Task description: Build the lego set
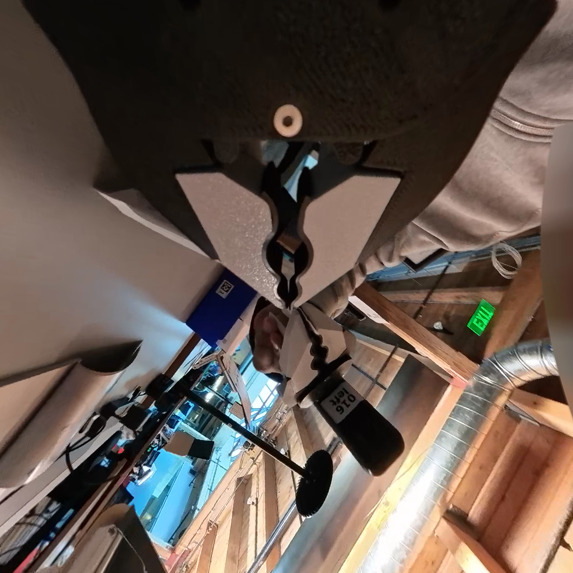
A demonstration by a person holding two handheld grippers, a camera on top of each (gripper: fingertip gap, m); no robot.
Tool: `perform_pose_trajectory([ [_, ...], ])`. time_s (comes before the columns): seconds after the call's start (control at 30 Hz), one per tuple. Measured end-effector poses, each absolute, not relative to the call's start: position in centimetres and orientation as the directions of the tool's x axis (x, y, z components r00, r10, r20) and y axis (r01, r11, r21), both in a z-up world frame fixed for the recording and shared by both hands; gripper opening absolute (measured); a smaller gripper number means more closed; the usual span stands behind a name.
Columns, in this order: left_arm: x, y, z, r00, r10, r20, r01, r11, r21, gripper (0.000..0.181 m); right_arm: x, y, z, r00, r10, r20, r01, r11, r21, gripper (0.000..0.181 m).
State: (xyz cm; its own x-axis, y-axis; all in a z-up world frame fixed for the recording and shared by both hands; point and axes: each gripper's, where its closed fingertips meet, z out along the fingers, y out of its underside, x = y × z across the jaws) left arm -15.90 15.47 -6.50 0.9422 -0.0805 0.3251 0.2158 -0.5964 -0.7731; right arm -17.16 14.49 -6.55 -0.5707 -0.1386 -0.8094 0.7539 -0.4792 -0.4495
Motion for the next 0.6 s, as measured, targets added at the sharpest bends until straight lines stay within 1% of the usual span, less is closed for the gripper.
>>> perform_pose_trajectory([
  [0.1,-15.3,14.8,-6.3,0.928,-0.165,0.334,0.186,-0.571,-0.800,0.000,-16.6,13.9,-6.4,-0.516,-0.232,-0.824,0.806,-0.457,-0.376,0.000],
  [0.2,-15.1,14.4,-6.2,0.907,-0.214,0.363,0.202,-0.534,-0.821,0.000,-16.4,13.4,-6.3,-0.510,-0.249,-0.823,0.815,-0.445,-0.371,0.000],
  [0.37,-15.1,14.4,-6.2,0.937,-0.211,0.277,0.139,-0.503,-0.853,0.000,-16.4,13.5,-6.3,-0.448,-0.321,-0.834,0.852,-0.434,-0.291,0.000],
  [0.5,-14.9,14.4,-5.9,0.953,-0.216,0.214,0.079,-0.504,-0.860,0.000,-16.2,13.4,-5.9,-0.377,-0.425,-0.823,0.887,-0.420,-0.190,0.000],
  [0.6,-14.4,14.2,-6.0,0.957,-0.236,0.168,0.026,-0.510,-0.860,0.000,-16.3,13.3,-6.2,-0.354,-0.425,-0.833,0.891,-0.423,-0.163,0.000],
])
